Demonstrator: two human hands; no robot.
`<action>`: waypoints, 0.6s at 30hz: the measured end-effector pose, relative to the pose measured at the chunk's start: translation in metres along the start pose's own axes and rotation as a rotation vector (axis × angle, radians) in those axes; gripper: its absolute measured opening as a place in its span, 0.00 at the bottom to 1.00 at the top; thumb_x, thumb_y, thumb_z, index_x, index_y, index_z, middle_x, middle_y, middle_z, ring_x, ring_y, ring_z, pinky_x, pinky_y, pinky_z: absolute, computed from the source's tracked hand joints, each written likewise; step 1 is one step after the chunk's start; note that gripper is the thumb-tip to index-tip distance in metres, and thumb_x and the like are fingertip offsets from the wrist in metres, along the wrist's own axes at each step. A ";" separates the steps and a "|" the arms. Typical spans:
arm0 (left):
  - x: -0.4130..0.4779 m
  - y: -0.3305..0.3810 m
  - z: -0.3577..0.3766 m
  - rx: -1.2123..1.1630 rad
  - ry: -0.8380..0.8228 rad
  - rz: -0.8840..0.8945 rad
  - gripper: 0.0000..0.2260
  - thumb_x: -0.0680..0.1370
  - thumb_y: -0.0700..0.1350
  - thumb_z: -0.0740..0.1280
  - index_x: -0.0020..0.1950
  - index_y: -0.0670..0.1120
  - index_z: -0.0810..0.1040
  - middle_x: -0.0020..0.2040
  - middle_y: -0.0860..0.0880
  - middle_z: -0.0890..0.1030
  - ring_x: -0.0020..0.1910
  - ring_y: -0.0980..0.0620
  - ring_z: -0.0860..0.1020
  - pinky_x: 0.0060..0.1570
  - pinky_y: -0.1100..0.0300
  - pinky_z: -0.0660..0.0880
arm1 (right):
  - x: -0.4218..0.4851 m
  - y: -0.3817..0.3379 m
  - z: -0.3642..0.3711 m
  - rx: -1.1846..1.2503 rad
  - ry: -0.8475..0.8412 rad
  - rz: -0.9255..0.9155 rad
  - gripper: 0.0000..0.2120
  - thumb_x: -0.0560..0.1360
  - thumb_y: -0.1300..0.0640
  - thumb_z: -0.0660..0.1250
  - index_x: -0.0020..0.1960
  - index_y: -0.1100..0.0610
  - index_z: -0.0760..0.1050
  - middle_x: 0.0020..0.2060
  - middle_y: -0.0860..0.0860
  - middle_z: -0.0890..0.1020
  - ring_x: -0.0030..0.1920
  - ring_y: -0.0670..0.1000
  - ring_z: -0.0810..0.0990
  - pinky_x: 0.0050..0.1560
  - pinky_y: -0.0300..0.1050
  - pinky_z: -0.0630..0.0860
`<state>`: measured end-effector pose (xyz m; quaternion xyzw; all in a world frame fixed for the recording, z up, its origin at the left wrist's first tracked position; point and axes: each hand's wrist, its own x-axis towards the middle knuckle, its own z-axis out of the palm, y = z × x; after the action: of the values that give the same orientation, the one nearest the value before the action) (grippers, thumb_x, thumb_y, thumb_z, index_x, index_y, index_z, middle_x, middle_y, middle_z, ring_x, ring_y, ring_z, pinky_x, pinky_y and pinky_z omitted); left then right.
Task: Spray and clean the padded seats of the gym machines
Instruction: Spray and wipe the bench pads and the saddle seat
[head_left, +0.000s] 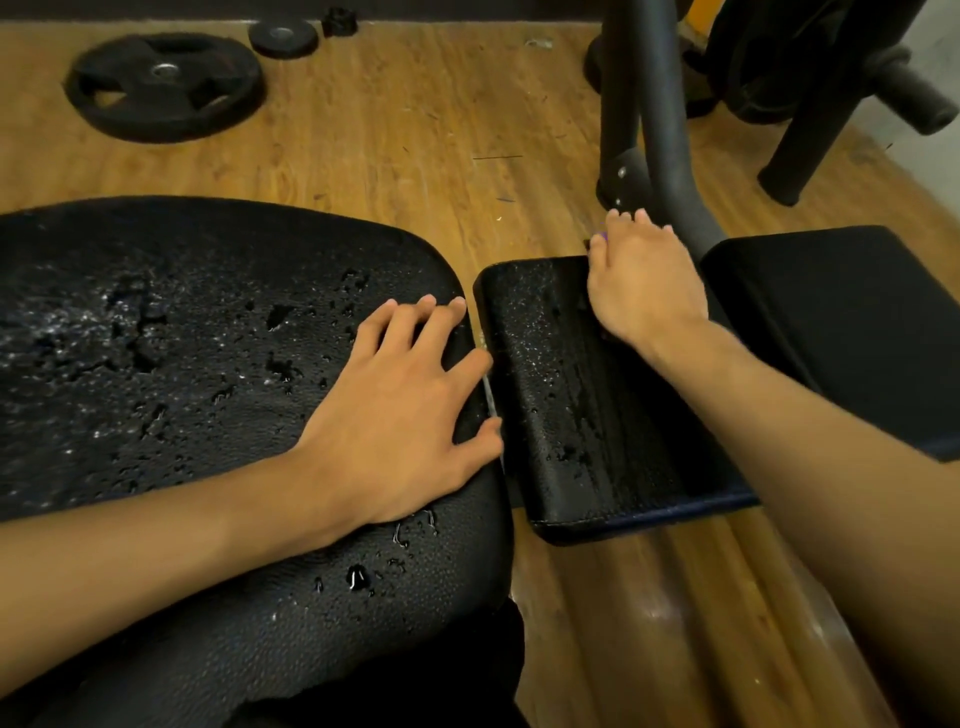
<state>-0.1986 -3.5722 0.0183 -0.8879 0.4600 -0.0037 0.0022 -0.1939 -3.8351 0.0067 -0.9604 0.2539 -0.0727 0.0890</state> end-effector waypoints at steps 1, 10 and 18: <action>0.000 0.000 0.000 -0.004 0.000 -0.001 0.29 0.77 0.65 0.52 0.67 0.50 0.77 0.77 0.40 0.67 0.76 0.36 0.62 0.77 0.39 0.57 | 0.009 -0.003 -0.002 -0.008 -0.012 0.025 0.23 0.84 0.52 0.48 0.66 0.65 0.73 0.64 0.62 0.76 0.67 0.63 0.72 0.72 0.57 0.63; -0.001 -0.001 -0.001 -0.014 -0.008 -0.001 0.30 0.77 0.67 0.50 0.69 0.51 0.75 0.78 0.40 0.65 0.77 0.38 0.61 0.78 0.40 0.56 | -0.036 0.004 -0.009 -0.083 -0.057 -0.137 0.26 0.85 0.49 0.50 0.78 0.61 0.60 0.77 0.60 0.64 0.77 0.58 0.60 0.78 0.54 0.55; -0.002 0.001 -0.003 -0.017 -0.012 0.000 0.30 0.78 0.67 0.49 0.69 0.51 0.76 0.77 0.40 0.67 0.77 0.37 0.63 0.77 0.39 0.58 | -0.196 0.017 -0.022 -0.078 -0.008 -0.133 0.29 0.83 0.46 0.45 0.80 0.57 0.56 0.79 0.54 0.60 0.80 0.51 0.56 0.79 0.51 0.55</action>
<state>-0.2003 -3.5710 0.0215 -0.8880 0.4598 0.0056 -0.0023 -0.3749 -3.7545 0.0064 -0.9782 0.1918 -0.0645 0.0474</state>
